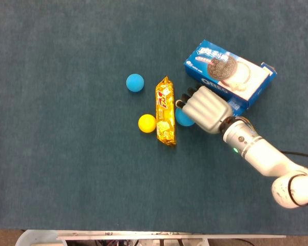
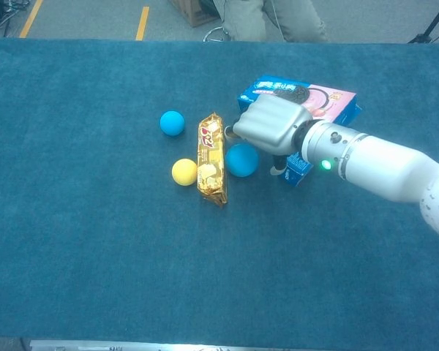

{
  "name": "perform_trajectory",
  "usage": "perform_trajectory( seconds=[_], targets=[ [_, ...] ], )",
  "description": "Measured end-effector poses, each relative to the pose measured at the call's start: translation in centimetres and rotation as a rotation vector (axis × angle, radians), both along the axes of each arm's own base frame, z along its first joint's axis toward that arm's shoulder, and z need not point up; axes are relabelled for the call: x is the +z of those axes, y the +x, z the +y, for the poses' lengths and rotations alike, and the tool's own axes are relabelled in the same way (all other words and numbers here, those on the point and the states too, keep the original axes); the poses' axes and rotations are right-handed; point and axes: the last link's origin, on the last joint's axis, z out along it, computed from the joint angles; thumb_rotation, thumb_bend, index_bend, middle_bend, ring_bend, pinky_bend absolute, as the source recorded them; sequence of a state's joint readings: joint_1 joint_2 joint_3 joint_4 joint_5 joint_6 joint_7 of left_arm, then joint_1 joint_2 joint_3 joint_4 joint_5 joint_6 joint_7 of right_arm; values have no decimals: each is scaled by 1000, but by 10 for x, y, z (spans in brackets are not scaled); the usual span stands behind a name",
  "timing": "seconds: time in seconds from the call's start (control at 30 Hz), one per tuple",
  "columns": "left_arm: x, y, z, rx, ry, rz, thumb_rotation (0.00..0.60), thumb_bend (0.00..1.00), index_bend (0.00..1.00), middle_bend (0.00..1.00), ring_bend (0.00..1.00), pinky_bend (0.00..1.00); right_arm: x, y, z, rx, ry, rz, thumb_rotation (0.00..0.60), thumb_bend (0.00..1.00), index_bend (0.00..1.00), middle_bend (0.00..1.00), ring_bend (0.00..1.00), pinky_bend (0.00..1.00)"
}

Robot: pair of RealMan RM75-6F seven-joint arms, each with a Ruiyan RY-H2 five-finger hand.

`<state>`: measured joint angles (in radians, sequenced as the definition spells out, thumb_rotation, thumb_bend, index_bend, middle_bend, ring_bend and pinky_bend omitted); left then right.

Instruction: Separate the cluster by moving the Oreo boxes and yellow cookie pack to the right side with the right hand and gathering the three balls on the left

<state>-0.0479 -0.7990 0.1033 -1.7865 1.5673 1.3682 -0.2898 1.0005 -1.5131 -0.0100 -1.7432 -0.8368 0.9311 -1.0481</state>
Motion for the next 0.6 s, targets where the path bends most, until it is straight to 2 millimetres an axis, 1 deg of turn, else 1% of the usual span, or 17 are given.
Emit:
perform_trajectory(
  seconds=[0.4,0.6],
  targets=[
    [0,-2,-1,5,1,-13,600,333,176,160,111,73,-12,2,1,-11,-7,25,600,0,295,358,305,341],
    [1,-2,-2,5,1,-21,600,333,177,161,111,73,-17,3,1,4,-20,23,600,5,329,381,343,364]
  ],
)
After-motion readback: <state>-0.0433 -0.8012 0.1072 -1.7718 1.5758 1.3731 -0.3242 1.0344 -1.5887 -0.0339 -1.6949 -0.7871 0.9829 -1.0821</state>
